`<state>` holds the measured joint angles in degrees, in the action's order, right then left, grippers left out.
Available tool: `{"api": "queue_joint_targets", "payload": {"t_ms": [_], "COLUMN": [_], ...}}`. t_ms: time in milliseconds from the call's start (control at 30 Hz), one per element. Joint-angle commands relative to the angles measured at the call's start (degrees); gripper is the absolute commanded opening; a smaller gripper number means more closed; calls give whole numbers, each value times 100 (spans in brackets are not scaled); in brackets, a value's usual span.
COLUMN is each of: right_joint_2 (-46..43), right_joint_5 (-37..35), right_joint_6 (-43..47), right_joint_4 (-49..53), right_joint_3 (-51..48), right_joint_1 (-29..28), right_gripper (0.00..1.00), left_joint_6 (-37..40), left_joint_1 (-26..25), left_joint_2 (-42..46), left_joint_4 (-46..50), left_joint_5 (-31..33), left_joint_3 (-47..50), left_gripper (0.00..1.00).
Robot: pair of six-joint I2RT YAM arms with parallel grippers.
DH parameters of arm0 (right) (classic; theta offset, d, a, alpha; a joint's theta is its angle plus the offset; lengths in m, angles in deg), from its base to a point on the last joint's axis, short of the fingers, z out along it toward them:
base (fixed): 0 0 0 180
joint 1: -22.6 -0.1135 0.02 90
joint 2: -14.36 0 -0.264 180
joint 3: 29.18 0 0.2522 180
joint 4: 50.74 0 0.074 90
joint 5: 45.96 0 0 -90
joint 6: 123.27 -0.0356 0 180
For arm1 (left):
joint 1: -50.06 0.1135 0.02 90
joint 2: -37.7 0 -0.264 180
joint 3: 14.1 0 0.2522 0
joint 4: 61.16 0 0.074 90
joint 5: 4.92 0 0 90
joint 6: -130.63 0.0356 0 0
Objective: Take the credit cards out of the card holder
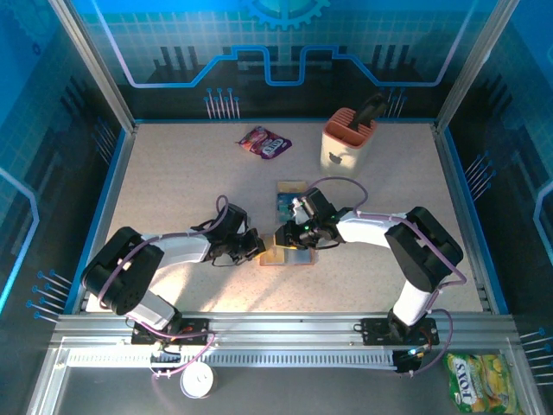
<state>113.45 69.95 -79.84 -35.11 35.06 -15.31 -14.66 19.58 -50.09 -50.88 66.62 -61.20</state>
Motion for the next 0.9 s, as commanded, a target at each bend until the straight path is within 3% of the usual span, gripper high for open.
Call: {"api": "queue_joint_targets", "payload": {"t_ms": [0,567,867], "right_joint_2": [124,282,342], "right_joint_5": [-15,-185,-14], "right_joint_6": [-52,10,-125], "right_joint_4": [-22,245,-8], "right_joint_3": [25,109,116], "right_joint_1": [-94,-209,-258], "right_gripper": [37,38,32], "left_joint_6": [151,53,53], "left_joint_1": [50,42,43], "left_joint_2": [11,113,130], "left_joint_4": [216,70,60], "left_joint_5": [127,111,122], "left_joint_3": [-42,194,240], "left_gripper": [4,3,3]}}
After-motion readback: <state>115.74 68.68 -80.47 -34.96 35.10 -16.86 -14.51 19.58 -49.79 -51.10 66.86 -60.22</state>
